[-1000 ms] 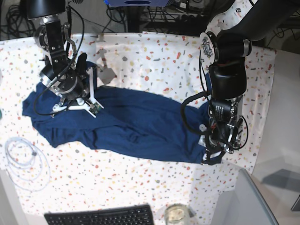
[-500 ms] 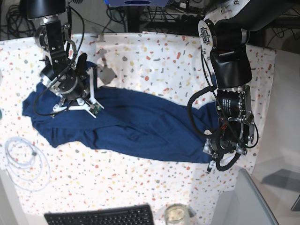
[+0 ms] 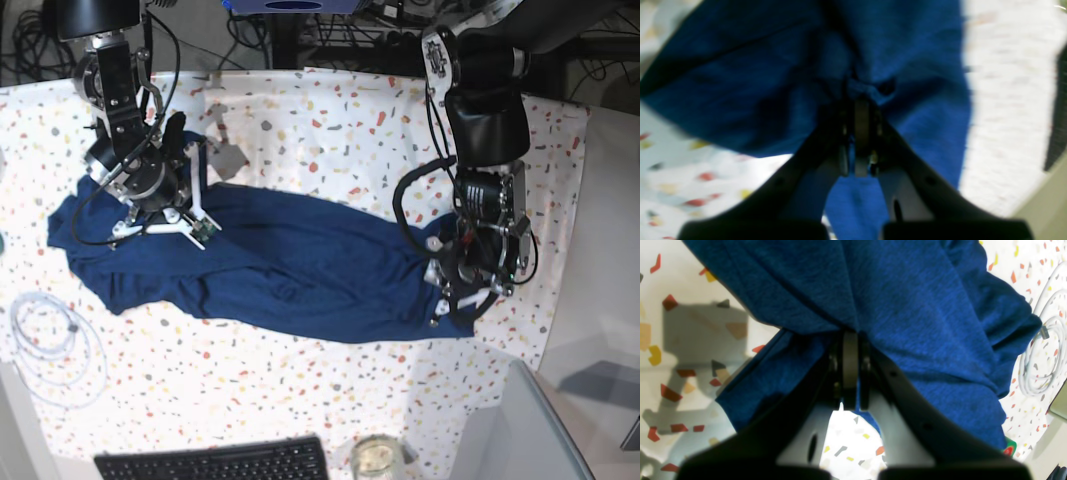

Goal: Layout the t-shirt on the table in an organized manner, then fold the t-shirt properly
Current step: 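Pull the hem end with the left gripper away from the right gripper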

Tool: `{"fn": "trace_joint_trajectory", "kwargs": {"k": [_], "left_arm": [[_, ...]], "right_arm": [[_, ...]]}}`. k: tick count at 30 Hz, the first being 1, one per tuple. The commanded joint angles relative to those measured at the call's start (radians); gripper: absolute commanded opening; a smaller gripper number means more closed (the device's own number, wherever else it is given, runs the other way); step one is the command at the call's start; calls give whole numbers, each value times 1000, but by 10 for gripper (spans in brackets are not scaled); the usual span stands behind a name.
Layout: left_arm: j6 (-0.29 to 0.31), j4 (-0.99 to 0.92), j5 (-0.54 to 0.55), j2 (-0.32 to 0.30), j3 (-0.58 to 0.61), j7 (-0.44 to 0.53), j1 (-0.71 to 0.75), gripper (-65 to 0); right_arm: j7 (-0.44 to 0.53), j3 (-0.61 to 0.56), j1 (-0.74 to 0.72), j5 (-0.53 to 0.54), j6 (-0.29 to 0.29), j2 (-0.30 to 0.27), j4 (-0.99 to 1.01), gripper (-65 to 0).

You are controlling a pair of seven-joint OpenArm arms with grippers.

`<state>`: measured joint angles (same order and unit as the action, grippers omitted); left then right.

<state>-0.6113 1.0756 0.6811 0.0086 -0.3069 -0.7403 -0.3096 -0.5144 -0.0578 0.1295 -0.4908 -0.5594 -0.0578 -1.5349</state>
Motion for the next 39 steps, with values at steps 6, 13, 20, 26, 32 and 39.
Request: {"fn": "trace_joint_trajectory", "kwargs": {"k": [6, 13, 20, 26, 32, 39], "left_arm": [[6, 22, 4, -2, -1, 29, -13, -650], [6, 22, 4, 11, -1, 28, -13, -650], [6, 90, 4, 31, -1, 26, 2, -512], [6, 142, 4, 34, 2, 26, 14, -482], [6, 137, 4, 34, 2, 26, 13, -476], [6, 137, 4, 34, 1, 26, 17, -484]], "right_arm": [[13, 3, -12, 2, 3, -1, -14, -650], [13, 3, -12, 2, 3, 0, -14, -650], [13, 3, -12, 2, 3, 0, -14, -650], [13, 3, -12, 2, 3, 0, -14, -650], [13, 3, -14, 2, 3, 0, -14, -650], [13, 3, -14, 2, 3, 0, -14, -650]]}}
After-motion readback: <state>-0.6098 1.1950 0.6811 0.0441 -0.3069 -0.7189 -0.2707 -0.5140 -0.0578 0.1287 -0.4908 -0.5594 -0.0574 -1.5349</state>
